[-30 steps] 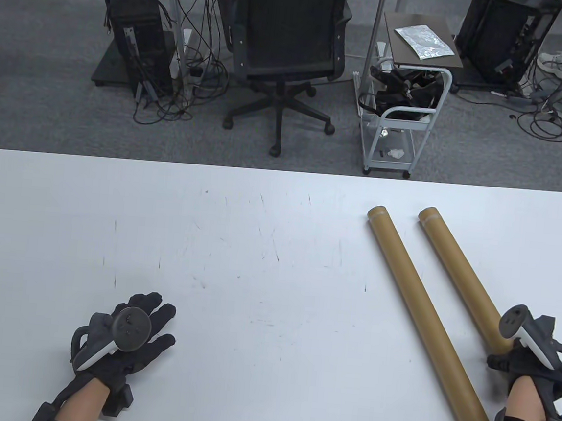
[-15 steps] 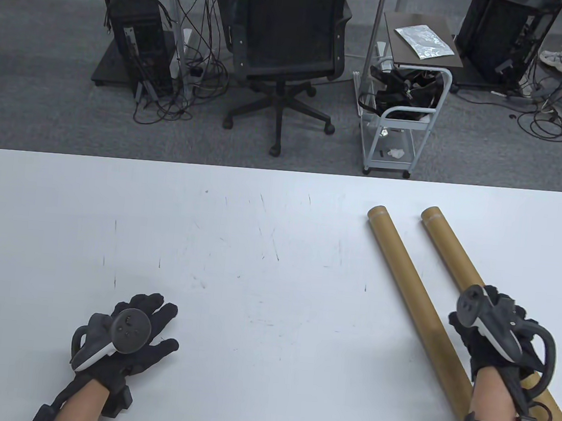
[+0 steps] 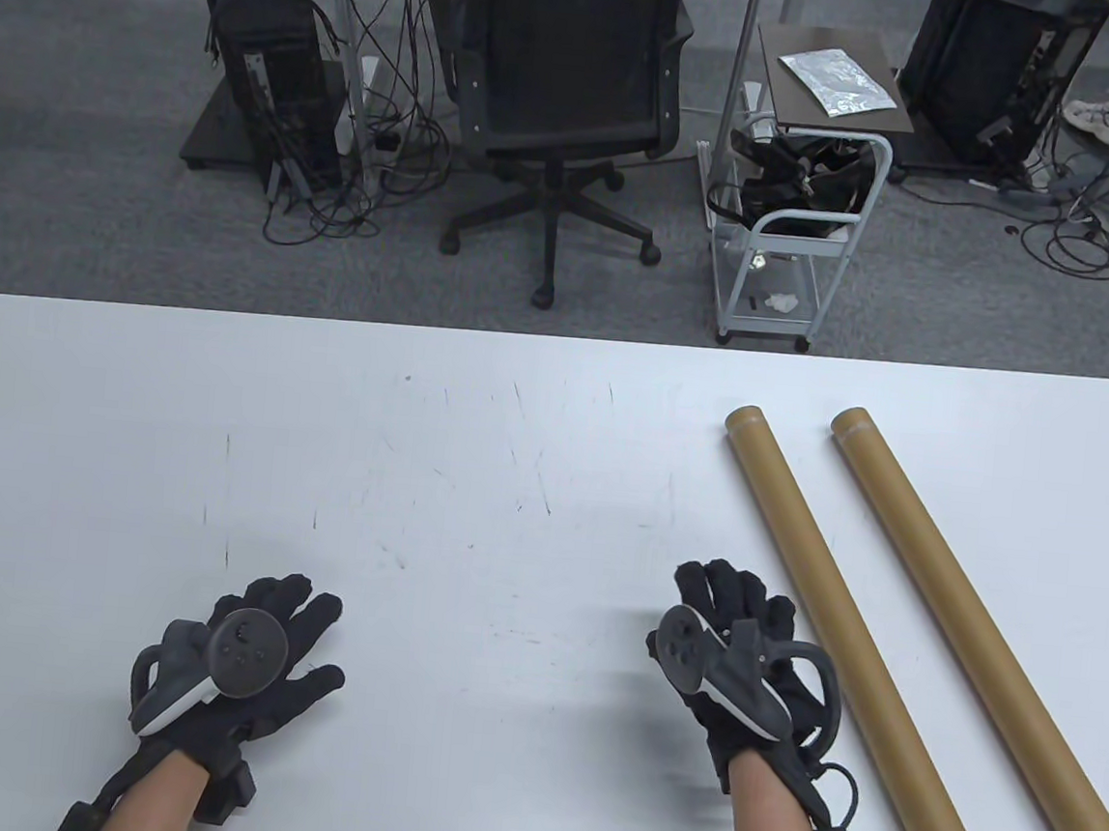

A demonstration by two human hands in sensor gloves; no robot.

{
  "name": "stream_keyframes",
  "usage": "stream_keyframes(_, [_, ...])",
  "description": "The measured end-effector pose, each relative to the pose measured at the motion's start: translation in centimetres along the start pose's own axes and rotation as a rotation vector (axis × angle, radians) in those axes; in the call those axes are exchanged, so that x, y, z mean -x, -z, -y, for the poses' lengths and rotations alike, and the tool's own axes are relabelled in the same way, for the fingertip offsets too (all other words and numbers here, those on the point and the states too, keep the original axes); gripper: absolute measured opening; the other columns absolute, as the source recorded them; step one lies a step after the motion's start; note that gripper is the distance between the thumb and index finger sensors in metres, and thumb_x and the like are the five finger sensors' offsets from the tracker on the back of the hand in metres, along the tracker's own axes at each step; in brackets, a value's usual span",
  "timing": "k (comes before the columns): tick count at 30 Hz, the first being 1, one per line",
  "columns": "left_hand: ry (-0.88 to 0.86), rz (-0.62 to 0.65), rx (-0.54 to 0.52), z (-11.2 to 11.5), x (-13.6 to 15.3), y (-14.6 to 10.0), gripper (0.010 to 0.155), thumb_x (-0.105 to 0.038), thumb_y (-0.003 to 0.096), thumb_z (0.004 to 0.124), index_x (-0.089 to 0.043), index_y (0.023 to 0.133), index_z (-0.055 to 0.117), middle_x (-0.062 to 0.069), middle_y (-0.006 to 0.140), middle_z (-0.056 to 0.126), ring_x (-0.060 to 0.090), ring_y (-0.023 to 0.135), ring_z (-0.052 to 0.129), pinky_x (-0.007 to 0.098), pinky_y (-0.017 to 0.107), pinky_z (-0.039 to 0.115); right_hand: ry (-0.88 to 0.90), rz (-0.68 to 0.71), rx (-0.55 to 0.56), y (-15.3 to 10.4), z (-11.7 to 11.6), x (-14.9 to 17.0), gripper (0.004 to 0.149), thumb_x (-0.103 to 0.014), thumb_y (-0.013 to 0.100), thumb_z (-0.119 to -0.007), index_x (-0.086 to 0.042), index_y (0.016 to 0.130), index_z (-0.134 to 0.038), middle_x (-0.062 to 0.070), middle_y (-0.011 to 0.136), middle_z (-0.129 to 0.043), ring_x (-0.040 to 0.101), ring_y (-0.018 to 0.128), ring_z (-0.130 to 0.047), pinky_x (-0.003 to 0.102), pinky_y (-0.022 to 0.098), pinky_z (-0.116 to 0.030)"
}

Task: Roll up mouse pads and store in mailing tubes

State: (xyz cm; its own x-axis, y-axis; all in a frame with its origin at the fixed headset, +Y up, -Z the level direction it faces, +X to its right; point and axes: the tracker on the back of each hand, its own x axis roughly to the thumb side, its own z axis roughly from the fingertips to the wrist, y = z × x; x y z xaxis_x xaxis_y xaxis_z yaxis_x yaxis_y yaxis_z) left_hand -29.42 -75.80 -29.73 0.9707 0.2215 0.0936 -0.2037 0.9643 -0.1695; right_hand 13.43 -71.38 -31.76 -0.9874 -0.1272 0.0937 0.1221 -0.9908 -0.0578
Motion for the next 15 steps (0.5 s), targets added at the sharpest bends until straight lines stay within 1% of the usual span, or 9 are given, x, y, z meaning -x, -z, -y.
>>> stream_keyframes(1, [0.006, 0.006, 0.000, 0.0, -0.1, 0.0, 0.080, -0.074, 0.0326, 0.059, -0.049, 0.108, 0.045, -0.012, 0.122, 0.033, 0.020, 0.119, 0.031, 0.051, 0.091, 0.033, -0.008, 0.015, 0.022, -0.4, -0.2, -0.2, 0.079, -0.061, 0.045, -0.053, -0.028, 0.112, -0.029, 0.005, 0.121, -0.031, 0.036, 0.110, -0.037, 0.059, 0.079, -0.037])
stream_keyframes(2, [0.013, 0.013, 0.000, 0.1, -0.3, 0.0, 0.080, -0.074, 0.0326, 0.059, -0.050, 0.107, 0.045, -0.013, 0.122, 0.033, 0.019, 0.119, 0.030, 0.051, 0.091, 0.033, 0.030, 0.008, 0.076, -1.3, -0.9, -0.2, 0.080, -0.063, 0.045, -0.051, -0.029, 0.113, -0.025, 0.004, 0.121, -0.028, 0.035, 0.111, -0.033, 0.059, 0.079, -0.035])
stream_keyframes(3, [0.018, 0.019, -0.002, 0.2, -0.4, 0.0, 0.080, -0.074, 0.0326, 0.060, -0.050, 0.108, 0.045, -0.013, 0.122, 0.032, 0.019, 0.119, 0.030, 0.051, 0.091, 0.032, 0.077, 0.021, 0.110, -1.5, -1.2, -0.3, 0.080, -0.062, 0.043, -0.057, -0.032, 0.113, -0.031, 0.002, 0.122, -0.030, 0.034, 0.113, -0.031, 0.061, 0.080, -0.030])
stream_keyframes(4, [0.041, 0.024, 0.004, 0.3, -0.7, 0.0, 0.080, -0.074, 0.0325, 0.059, -0.050, 0.107, 0.045, -0.013, 0.123, 0.032, 0.019, 0.119, 0.029, 0.051, 0.091, 0.032, 0.028, 0.028, 0.019, -1.3, -1.3, 0.0, 0.079, -0.062, 0.044, -0.056, -0.033, 0.112, -0.030, 0.000, 0.122, -0.026, 0.032, 0.113, -0.024, 0.060, 0.080, -0.024])
stream_keyframes(5, [0.054, 0.023, -0.001, 0.3, -0.8, -0.1, 0.080, -0.074, 0.0325, 0.059, -0.050, 0.107, 0.045, -0.013, 0.123, 0.032, 0.019, 0.119, 0.029, 0.051, 0.091, 0.032, 0.005, 0.030, 0.022, -1.4, -1.3, 0.2, 0.080, -0.063, 0.044, -0.054, -0.033, 0.112, -0.026, 0.000, 0.122, -0.023, 0.033, 0.112, -0.022, 0.059, 0.080, -0.025])
stream_keyframes(6, [0.068, 0.024, -0.006, 0.2, -1.0, -0.1, 0.080, -0.074, 0.0325, 0.059, -0.050, 0.107, 0.045, -0.013, 0.122, 0.032, 0.019, 0.119, 0.029, 0.051, 0.091, 0.032, -0.018, 0.024, 0.069, -1.4, -1.4, 0.4, 0.080, -0.064, 0.043, -0.054, -0.033, 0.112, -0.027, 0.000, 0.122, -0.024, 0.032, 0.113, -0.022, 0.059, 0.080, -0.025])
stream_keyframes(8, [0.071, 0.028, -0.015, 0.2, -1.3, -0.2, 0.080, -0.074, 0.0325, 0.059, -0.050, 0.107, 0.044, -0.013, 0.123, 0.031, 0.019, 0.119, 0.028, 0.051, 0.091, 0.031, -0.028, 0.050, 0.047, -1.4, -1.7, 0.4, 0.080, -0.064, 0.043, -0.055, -0.034, 0.112, -0.027, -0.002, 0.122, -0.023, 0.031, 0.113, -0.019, 0.059, 0.080, -0.022])
stream_keyframes(11, [0.092, 0.029, -0.023, 0.2, -1.5, -0.3, 0.080, -0.074, 0.0324, 0.059, -0.050, 0.107, 0.044, -0.014, 0.122, 0.030, 0.018, 0.119, 0.028, 0.051, 0.091, 0.031, -0.072, 0.085, 0.030, -1.4, -1.9, 0.2, 0.081, -0.064, 0.043, -0.055, -0.034, 0.113, -0.027, -0.002, 0.123, -0.022, 0.031, 0.113, -0.017, 0.060, 0.080, -0.021])
stream_keyframes(15, [0.098, 0.016, -0.026, 0.2, -1.2, -0.4, 0.080, -0.074, 0.0322, 0.059, -0.051, 0.107, 0.042, -0.014, 0.122, 0.029, 0.018, 0.119, 0.026, 0.051, 0.091, 0.029, -0.063, 0.113, 0.014, -1.4, -2.1, -0.3, 0.081, -0.064, 0.043, -0.055, -0.034, 0.113, -0.028, -0.002, 0.123, -0.023, 0.031, 0.113, -0.016, 0.060, 0.080, -0.019])
